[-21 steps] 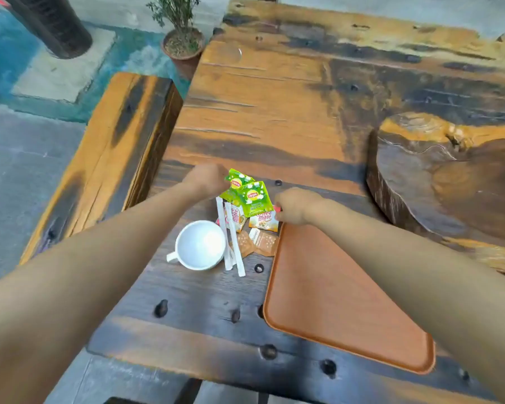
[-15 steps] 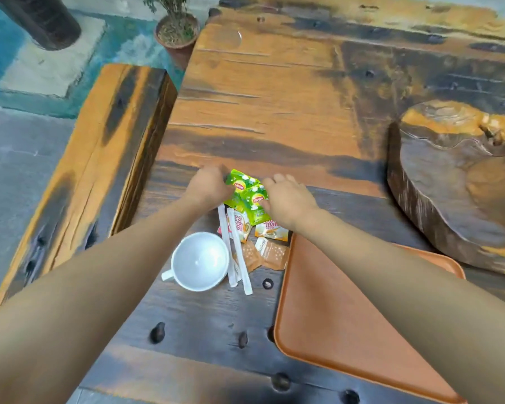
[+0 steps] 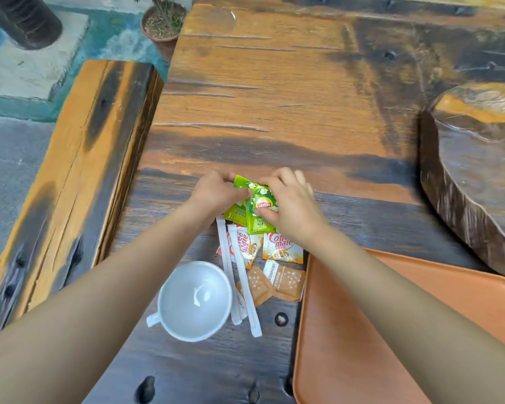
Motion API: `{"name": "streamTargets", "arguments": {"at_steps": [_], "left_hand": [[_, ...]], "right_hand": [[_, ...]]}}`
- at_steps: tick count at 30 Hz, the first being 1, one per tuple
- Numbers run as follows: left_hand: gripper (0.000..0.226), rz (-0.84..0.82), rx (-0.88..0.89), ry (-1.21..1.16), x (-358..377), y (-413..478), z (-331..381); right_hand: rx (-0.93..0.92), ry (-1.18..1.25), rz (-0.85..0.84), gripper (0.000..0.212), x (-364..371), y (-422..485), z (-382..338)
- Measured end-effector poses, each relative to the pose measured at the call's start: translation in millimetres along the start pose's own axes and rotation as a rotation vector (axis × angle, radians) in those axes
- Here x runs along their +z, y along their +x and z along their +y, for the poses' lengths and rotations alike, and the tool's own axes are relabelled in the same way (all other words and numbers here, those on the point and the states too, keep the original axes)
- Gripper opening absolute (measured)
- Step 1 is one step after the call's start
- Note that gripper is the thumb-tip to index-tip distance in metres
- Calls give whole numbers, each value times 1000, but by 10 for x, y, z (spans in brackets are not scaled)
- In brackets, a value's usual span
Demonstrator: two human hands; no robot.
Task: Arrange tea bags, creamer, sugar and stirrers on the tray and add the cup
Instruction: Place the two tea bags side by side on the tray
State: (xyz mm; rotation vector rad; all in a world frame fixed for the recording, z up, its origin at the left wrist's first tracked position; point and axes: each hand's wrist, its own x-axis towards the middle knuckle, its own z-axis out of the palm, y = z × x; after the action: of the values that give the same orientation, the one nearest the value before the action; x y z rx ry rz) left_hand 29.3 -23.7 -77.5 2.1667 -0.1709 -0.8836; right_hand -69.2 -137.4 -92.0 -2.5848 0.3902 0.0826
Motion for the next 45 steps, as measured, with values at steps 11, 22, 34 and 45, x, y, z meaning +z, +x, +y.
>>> {"name": "streamTargets", "arguments": {"at_steps": [11,22,34,45], "left_hand": [[21,-58,198,-285,-24,-267,370],[12,-68,65,-644,722,-986,392],[14,150,32,-505,808,-1392,-80],[19,41,-61,-634,949,-1540,-116]], "right_hand": [[109,419,45,51,-263,4,48],[378,1044,153,39,-663,-886,381],[385,215,265,55,-258,-1690,690],[172,98,137,47,-153,-1854,743]]}}
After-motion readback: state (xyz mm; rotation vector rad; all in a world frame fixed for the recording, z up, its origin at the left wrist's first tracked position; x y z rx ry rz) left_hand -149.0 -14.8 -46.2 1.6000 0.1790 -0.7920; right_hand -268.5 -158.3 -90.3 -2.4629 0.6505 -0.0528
